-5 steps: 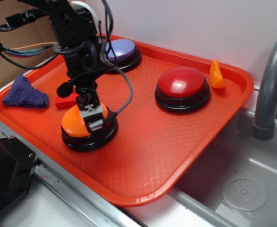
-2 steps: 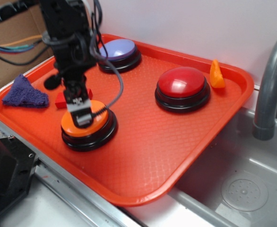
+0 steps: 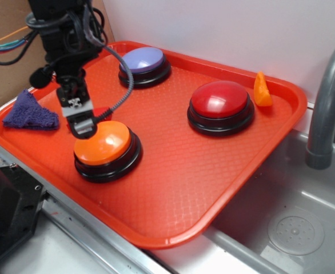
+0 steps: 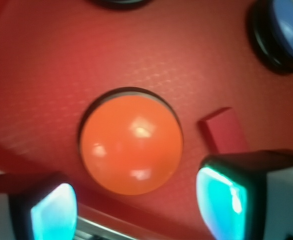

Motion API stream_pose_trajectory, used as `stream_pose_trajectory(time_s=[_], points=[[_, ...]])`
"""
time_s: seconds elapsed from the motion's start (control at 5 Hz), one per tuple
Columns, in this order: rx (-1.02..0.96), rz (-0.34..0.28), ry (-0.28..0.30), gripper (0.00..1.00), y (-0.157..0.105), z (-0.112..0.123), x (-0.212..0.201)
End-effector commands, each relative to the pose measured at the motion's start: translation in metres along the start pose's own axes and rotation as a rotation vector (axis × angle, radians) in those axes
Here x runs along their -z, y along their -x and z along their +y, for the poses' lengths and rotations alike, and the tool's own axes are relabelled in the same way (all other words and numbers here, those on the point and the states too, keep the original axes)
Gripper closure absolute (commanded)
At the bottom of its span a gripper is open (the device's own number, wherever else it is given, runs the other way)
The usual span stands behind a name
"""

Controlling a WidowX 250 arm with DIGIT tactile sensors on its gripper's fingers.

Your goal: Push the orange button.

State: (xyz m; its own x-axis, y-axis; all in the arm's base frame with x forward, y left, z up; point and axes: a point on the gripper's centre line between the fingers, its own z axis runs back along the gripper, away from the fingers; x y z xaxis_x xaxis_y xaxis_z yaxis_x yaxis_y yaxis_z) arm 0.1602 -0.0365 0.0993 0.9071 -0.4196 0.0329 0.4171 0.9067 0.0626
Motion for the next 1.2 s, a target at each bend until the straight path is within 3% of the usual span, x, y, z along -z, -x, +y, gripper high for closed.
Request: stream_pose_trajectory(time_s=[0.0,0.4,0.6,1.0], points=[[-0.030,-0.052,0.001,0.00,-0.006,0.005,-0.025],[-0.041,-0.039,0.005,0.00,-0.008,0.003,-0.030],[-0.056,-0.052,0.044,0.00,-0.009,0.006,-0.035],[-0.061,-0.064,0.030,0.00,-0.009,0.007,-0.046]])
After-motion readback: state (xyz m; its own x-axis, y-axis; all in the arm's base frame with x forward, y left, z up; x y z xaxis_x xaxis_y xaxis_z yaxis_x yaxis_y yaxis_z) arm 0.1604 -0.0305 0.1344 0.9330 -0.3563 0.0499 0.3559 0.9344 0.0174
